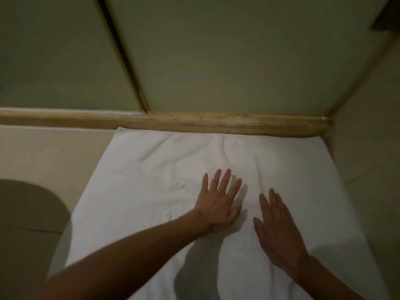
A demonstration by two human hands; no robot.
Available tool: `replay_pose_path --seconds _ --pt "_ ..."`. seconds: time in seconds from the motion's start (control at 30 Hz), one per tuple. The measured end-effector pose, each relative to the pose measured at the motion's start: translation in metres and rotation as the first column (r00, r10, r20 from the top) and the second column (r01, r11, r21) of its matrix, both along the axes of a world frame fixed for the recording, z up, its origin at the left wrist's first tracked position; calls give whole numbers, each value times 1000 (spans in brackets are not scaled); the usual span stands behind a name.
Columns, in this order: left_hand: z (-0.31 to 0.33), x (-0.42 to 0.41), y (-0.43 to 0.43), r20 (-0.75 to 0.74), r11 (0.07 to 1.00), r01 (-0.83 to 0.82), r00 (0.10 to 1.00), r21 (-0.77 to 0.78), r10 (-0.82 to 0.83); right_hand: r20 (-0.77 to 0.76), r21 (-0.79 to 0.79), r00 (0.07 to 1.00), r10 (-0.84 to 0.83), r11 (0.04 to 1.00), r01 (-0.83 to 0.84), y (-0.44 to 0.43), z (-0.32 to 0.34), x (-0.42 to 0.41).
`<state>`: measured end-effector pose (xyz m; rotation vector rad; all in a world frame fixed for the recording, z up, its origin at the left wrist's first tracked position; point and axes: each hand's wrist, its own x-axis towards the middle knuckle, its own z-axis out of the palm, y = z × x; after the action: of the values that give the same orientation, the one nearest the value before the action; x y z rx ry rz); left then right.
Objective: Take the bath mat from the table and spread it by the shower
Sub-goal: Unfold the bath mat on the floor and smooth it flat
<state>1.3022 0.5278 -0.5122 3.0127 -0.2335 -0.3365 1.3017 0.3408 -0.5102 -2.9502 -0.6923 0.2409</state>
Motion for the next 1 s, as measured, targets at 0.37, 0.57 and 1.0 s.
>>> replay_pose_path --seconds 0.37,0.57,1.0 --pt "10 52 95 -103 971 214 974 110 -203 -40 -46 996 85 995 -87 95 3 91" --pt "-12 109 67 -58 993 -74 996 -93 69 13 -75 992 128 989 -127 127 -9 146" --pt "-51 147 63 88 994 -5 996 -106 14 44 -138 992 118 984 -111 112 -45 176"
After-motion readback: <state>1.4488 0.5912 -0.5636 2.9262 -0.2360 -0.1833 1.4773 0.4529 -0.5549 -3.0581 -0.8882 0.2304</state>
